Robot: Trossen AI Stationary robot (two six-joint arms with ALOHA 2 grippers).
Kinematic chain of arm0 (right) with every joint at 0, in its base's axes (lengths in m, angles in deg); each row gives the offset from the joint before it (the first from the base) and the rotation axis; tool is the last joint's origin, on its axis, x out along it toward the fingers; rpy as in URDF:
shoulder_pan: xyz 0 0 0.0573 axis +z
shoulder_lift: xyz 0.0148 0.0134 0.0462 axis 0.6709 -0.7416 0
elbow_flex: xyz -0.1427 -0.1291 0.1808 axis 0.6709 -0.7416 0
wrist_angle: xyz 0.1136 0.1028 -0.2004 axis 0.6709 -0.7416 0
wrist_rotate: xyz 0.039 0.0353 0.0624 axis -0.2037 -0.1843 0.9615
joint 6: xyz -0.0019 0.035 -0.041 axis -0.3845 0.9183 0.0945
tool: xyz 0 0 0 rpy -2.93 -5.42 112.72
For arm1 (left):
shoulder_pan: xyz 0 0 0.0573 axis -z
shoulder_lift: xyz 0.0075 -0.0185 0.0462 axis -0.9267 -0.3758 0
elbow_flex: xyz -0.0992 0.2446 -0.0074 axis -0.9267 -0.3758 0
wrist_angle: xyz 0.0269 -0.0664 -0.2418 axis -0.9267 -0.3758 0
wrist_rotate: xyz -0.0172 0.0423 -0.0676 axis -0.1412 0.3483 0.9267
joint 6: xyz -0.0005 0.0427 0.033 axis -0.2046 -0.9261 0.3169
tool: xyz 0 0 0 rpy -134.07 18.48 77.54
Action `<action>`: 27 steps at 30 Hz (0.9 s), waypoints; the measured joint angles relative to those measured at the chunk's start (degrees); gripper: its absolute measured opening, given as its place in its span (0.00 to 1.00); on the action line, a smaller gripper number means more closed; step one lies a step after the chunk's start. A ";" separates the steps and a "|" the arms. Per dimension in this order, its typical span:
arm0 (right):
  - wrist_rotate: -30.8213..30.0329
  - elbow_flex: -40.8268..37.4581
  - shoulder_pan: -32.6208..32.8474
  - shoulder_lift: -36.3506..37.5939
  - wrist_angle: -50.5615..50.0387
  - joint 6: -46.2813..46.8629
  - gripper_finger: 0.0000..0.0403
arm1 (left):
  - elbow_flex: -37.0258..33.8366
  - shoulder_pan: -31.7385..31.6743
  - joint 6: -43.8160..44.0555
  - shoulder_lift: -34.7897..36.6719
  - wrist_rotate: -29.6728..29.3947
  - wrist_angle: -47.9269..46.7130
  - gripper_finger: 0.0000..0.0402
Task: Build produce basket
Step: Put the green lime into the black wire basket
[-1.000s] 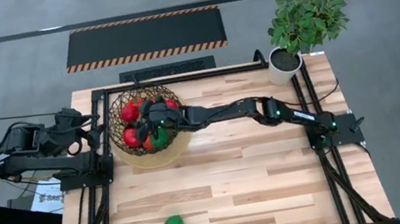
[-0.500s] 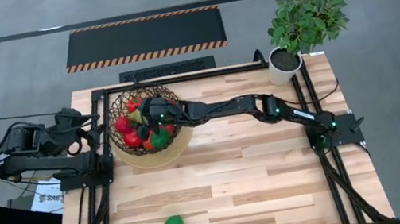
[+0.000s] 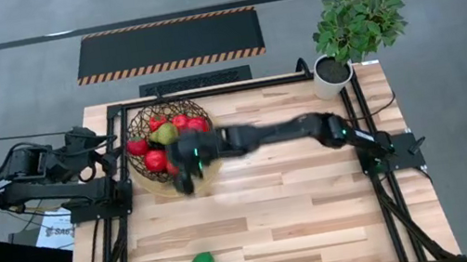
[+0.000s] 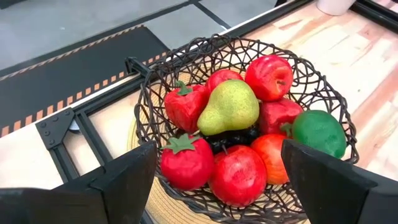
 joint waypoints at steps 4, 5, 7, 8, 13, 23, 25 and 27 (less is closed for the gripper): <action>2.79 -0.46 6.89 -0.72 -0.22 -5.05 0.98 | 0.00 0.00 -0.13 0.00 -0.01 0.02 0.82; 3.06 -0.46 8.41 -0.97 0.13 -6.51 0.98 | 0.00 0.00 -0.13 -0.02 -0.02 0.02 0.82; 3.02 -0.24 11.03 -1.56 1.29 -8.10 0.98 | 0.00 0.00 -0.13 -0.02 -0.01 0.02 0.82; 3.01 -0.22 12.01 -2.14 1.98 -8.48 0.98 | 0.00 0.00 -0.11 -0.02 -0.01 0.03 0.82; 2.79 -0.50 15.74 -7.59 5.77 -9.16 0.97 | 0.00 0.00 0.33 0.00 -0.03 0.09 0.82; 4.70 -0.50 20.63 -14.35 8.91 -5.75 0.97 | 0.00 0.00 1.81 0.00 2.07 0.08 0.82; 4.64 -0.30 21.12 -14.13 9.22 -5.48 0.97 | 0.00 -0.01 2.54 0.00 2.45 0.07 0.82; 4.53 -0.24 21.02 -14.05 8.36 -5.48 0.97 | 0.00 0.00 2.64 0.00 2.95 0.07 0.82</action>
